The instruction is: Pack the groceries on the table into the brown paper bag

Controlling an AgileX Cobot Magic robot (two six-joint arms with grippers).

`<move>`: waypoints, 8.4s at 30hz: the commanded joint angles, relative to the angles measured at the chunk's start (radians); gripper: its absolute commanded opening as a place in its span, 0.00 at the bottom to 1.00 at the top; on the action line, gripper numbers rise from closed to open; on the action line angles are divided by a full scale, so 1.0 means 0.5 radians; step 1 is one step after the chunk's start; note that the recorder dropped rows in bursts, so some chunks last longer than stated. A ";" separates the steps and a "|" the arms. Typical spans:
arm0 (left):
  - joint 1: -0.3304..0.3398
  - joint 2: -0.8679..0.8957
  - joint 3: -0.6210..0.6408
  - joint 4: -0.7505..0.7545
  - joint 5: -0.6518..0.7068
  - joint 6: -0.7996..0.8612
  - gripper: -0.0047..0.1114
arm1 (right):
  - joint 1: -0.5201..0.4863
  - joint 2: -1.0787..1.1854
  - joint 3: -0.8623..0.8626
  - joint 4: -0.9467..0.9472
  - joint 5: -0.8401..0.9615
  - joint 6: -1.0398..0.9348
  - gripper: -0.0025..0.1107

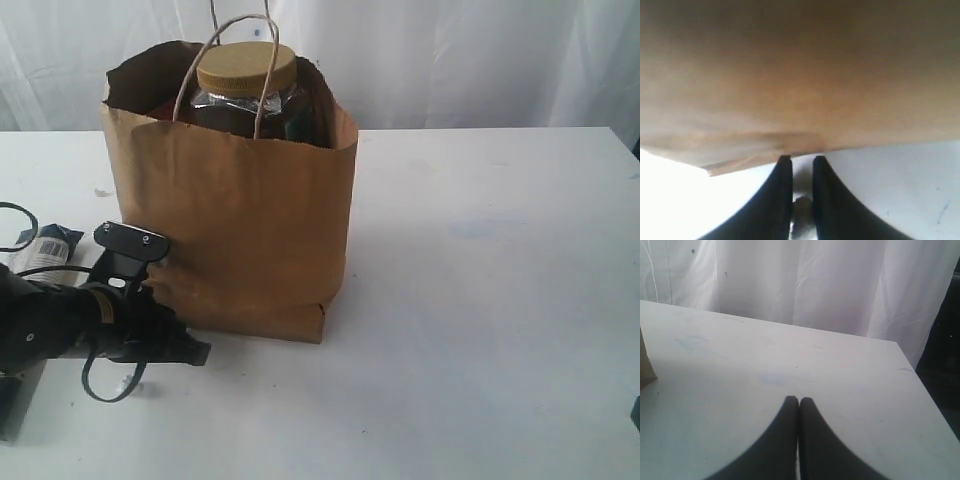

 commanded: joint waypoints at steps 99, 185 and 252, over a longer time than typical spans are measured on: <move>-0.010 -1.444 0.562 -0.319 0.025 0.548 0.52 | 0.004 0.008 0.004 0.006 -0.011 0.001 0.02; -0.001 -1.526 -0.580 0.224 1.110 0.858 0.04 | 0.004 0.008 0.004 0.007 -0.011 0.047 0.02; 0.089 -0.798 -0.573 -0.299 0.154 0.852 0.24 | 0.004 0.008 0.004 0.005 -0.016 0.047 0.02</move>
